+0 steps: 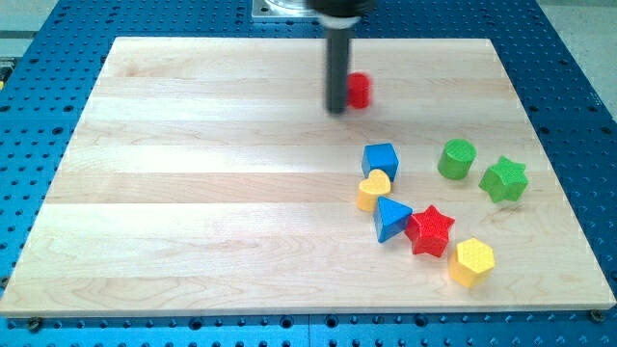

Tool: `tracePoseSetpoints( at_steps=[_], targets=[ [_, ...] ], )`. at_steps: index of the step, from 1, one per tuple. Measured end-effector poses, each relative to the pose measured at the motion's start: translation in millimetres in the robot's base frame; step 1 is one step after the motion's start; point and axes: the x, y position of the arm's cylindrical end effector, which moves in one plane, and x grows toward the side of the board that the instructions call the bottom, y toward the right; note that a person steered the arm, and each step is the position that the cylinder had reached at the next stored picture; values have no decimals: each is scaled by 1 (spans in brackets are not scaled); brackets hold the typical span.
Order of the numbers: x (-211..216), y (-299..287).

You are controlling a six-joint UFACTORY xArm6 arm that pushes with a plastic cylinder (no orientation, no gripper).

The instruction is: Push the red circle to the top right side of the board

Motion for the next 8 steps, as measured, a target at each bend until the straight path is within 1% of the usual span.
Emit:
tracePoseSetpoints(
  at_steps=[1,2,3,4,5,6,7,8],
  targets=[
    [-29,44],
    [-54,57],
    [-67,95],
    [-58,33],
    [-71,40],
    [-75,69],
    [-76,77],
    [23,83]
  ],
)
